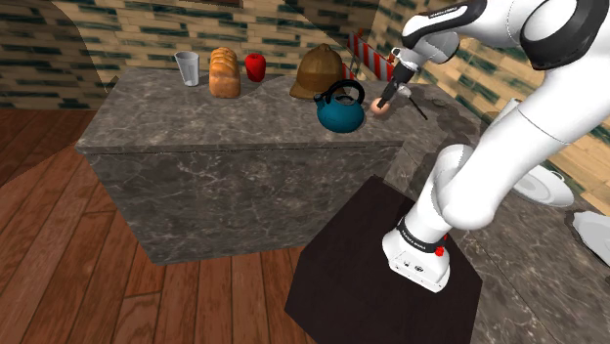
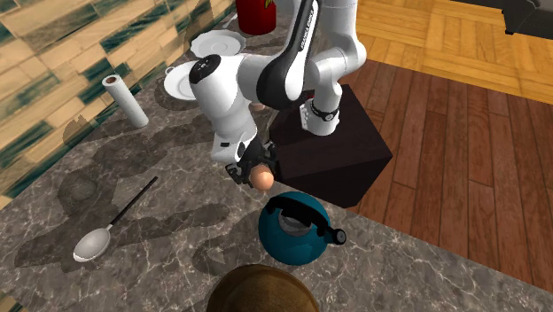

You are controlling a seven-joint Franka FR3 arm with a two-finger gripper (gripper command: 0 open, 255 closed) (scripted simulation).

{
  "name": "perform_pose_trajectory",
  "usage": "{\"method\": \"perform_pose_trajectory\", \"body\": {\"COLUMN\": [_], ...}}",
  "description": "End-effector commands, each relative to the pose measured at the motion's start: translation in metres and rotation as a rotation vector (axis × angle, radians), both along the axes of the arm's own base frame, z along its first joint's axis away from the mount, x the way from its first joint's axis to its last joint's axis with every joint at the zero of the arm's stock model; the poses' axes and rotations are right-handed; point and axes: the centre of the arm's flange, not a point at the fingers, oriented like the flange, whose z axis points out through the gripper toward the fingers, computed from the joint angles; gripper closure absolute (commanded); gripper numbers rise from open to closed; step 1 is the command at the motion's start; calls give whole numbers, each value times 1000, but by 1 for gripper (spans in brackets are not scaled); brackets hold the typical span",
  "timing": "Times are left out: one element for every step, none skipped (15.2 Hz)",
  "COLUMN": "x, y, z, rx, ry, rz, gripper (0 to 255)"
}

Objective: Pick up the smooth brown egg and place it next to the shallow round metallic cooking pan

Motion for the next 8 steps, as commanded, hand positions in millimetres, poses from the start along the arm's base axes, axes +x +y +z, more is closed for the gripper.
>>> {"method": "perform_pose_trajectory", "body": {"x": [0, 0, 0, 0, 0, 0, 0, 0], "y": [2, 2, 2, 2, 2, 2, 2, 2], "z": [11, 16, 22, 27, 32, 38, 43, 48], "rx": [0, 0, 0, 0, 0, 0, 0, 0], "ry": [0, 0, 0, 0, 0, 0, 0, 0], "rz": [0, 0, 0, 0, 0, 0, 0, 0], "gripper": [255, 255, 255, 255, 255, 255, 255, 255]}}
